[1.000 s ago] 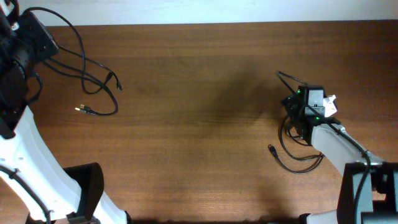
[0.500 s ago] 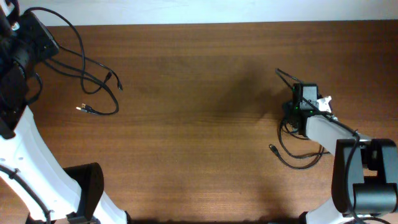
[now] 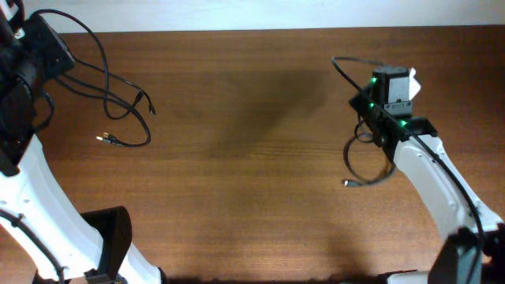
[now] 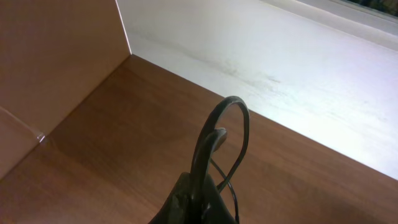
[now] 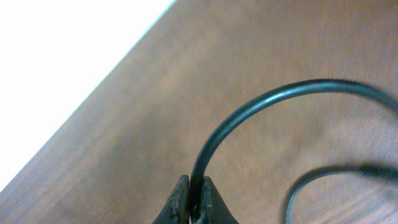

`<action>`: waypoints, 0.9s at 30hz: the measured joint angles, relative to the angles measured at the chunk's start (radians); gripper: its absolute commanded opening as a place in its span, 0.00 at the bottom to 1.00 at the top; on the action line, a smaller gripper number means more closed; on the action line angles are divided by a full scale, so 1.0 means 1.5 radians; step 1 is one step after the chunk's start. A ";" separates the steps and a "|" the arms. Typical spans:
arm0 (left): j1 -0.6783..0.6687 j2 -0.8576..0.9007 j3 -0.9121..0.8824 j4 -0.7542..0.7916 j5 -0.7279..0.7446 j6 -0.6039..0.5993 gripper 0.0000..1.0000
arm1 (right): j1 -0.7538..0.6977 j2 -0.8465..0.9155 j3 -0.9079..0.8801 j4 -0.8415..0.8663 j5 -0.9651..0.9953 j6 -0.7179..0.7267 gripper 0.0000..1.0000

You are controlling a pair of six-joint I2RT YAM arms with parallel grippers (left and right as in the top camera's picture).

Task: Untangle cables
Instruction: 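Carry the right-held cable to the far right corner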

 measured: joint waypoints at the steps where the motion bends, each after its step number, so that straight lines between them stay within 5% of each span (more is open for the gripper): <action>1: 0.000 0.000 0.000 0.000 0.000 0.000 0.00 | 0.006 -0.010 0.015 -0.001 0.028 -0.035 0.04; 7: 0.000 0.000 0.000 0.001 0.000 0.000 0.00 | -0.030 -0.007 0.023 0.131 0.167 -0.256 0.04; 16: 0.000 0.000 0.000 0.004 0.000 0.000 0.00 | -0.255 0.058 0.110 0.240 0.184 -0.440 0.04; 22: 0.000 0.000 0.000 0.006 0.000 0.000 0.00 | -0.278 0.100 0.332 0.340 0.177 -0.574 0.04; 27: 0.000 0.000 0.000 0.006 0.000 0.000 0.00 | -0.285 0.260 0.498 0.229 0.171 -0.593 0.04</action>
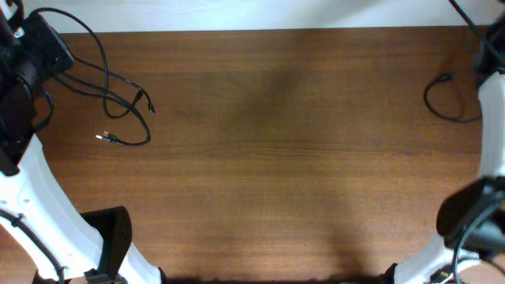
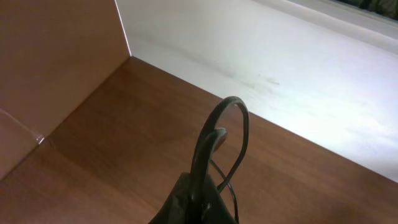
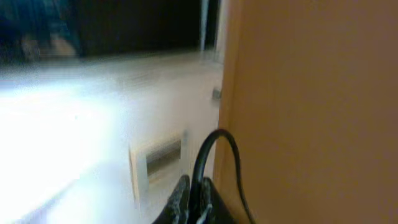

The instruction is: Untangle cables

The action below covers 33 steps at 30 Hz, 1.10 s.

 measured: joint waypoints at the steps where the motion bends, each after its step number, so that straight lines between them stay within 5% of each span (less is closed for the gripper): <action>1: 0.000 0.000 0.000 -0.001 0.000 0.000 0.00 | -0.002 0.033 0.007 -0.023 -0.009 -0.001 0.04; 9: 0.000 0.000 0.000 0.002 0.000 0.000 0.00 | -0.114 0.216 0.010 -0.101 -0.307 0.251 0.04; 17: 0.000 0.000 0.000 -0.004 0.000 0.000 0.00 | -0.059 0.298 0.022 -0.225 -0.284 0.164 0.04; 18: 0.000 0.000 0.000 -0.004 0.000 0.000 0.00 | -0.053 0.323 0.021 -0.249 -0.283 0.162 0.72; 19: 0.000 0.000 0.000 -0.004 0.000 0.000 0.00 | -0.050 0.332 0.021 -0.256 -0.282 0.161 0.99; 25: 0.000 0.000 0.000 -0.005 0.000 0.000 0.00 | -0.045 0.312 0.023 -0.322 -0.307 0.154 0.99; 28: 0.000 0.000 0.000 -0.006 0.010 0.000 0.00 | -0.044 0.214 0.022 -0.353 -0.319 0.158 0.99; 33: 0.000 -0.002 -0.011 -0.006 0.030 0.000 0.00 | -0.045 0.029 0.042 -0.595 -0.254 0.299 0.99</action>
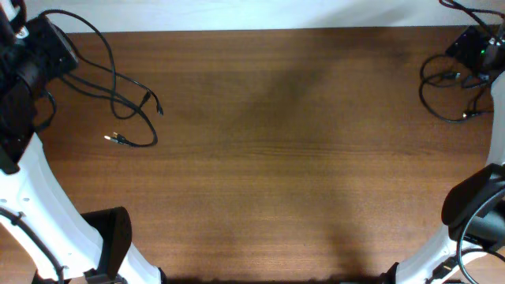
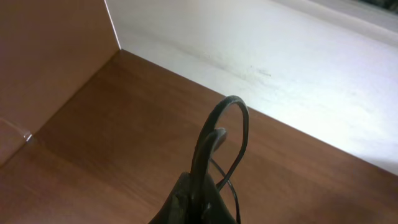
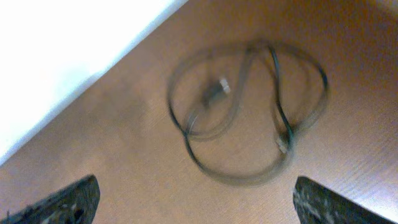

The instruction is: Untangle cables

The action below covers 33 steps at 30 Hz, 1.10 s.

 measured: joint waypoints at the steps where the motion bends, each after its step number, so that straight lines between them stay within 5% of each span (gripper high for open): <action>1: 0.000 0.000 -0.004 0.000 0.005 0.000 0.00 | 0.000 0.010 -0.005 -0.056 0.001 0.016 0.99; 4: 0.000 0.000 -0.005 0.000 0.023 0.000 0.00 | 0.000 0.022 -0.011 -0.086 0.003 0.004 0.99; 5: 0.000 -0.001 -0.005 0.000 0.028 0.000 0.00 | 0.000 0.023 -0.011 -0.087 0.003 -0.003 0.61; 6: 0.000 0.000 -0.005 0.000 0.033 0.000 0.00 | 0.000 0.023 -0.011 -0.085 0.004 -0.004 0.53; 8: 0.000 -0.001 -0.005 0.000 0.035 0.001 0.00 | -0.004 0.032 -0.011 -0.087 0.018 0.034 0.71; 10: 0.000 -0.001 -0.005 0.000 0.035 0.002 0.00 | -0.008 0.078 -0.011 -0.091 0.024 0.062 0.70; 12: 0.000 -0.001 -0.005 0.000 0.035 0.003 0.00 | -0.010 0.140 -0.010 -0.098 0.031 0.087 0.42; 13: 0.000 -0.001 -0.005 0.000 0.035 0.005 0.00 | -0.011 0.187 -0.010 -0.112 0.033 0.132 0.04; 20: 0.000 -0.001 -0.005 0.000 0.035 0.010 0.00 | -0.057 0.246 -0.017 -0.090 0.010 0.203 0.04; 29: 0.000 -0.001 -0.005 0.000 0.035 0.010 0.00 | -0.007 0.246 -0.017 0.138 0.007 0.171 0.04; 33: 0.000 -0.001 -0.005 0.000 0.035 0.010 0.01 | 0.019 0.246 -0.016 0.085 0.026 0.201 0.04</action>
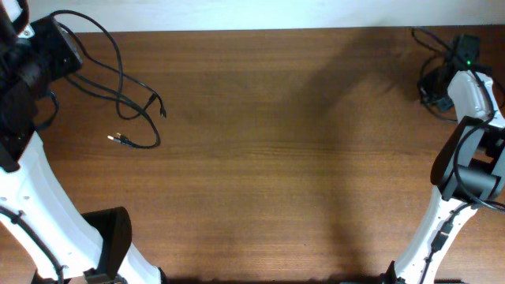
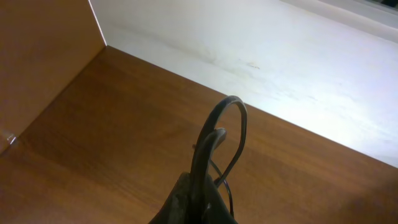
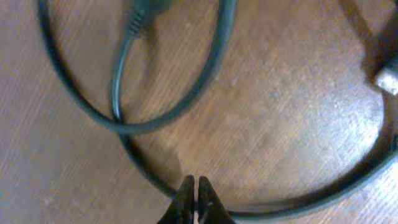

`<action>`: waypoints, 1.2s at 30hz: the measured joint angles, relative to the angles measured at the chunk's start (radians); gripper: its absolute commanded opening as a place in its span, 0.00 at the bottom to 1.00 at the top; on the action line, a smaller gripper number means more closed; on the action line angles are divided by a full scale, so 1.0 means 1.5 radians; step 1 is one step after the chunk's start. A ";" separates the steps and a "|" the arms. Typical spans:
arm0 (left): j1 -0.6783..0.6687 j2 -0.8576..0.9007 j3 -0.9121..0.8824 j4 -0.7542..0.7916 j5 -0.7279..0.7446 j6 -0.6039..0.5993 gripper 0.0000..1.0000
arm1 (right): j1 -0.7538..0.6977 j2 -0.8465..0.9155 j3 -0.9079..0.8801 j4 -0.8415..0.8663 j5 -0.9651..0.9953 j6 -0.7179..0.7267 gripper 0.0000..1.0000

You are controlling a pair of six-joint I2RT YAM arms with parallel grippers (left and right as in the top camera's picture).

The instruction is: Untangle cables

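A thin black cable trails from the back left corner, its plug ends lying on the wood. My left gripper is shut on it; in the left wrist view a loop of the thin cable rises out of the left gripper. A thicker dark cable lies coiled at the back right corner. My right gripper is down on that coil. Close to the wood, the right gripper is shut, its tips over a strand of the thick cable, nothing showing between them.
The brown table stretches between the two cables. A white wall strip runs along the back edge. A dark arm base stands at the front left.
My right gripper was open, high above the loose coil; now it is shut and low on the wood at the coil. The left gripper and thin cable have shifted slightly right.
First my right gripper held the thick cable at mid right and the left held the thin cable at back left. Then the right one had it at the far right edge, then stood open over the dropped coil. Now it is shut, down at the coil.
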 measured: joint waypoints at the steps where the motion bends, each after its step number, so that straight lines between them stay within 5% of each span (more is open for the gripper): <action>1: 0.000 0.000 0.000 0.000 0.000 0.000 0.00 | -0.007 0.000 0.002 -0.027 -0.016 0.009 0.04; 6: 0.000 0.000 0.000 0.000 0.000 0.000 0.00 | -0.071 0.001 0.007 -0.160 -0.046 0.045 0.04; 21: 0.000 0.000 0.000 0.000 0.000 0.000 0.00 | -0.075 0.025 0.032 -0.105 -0.001 0.062 0.04; 36: 0.000 0.000 0.000 0.000 0.000 0.000 0.00 | -0.072 0.026 0.064 -0.256 -0.022 0.152 0.04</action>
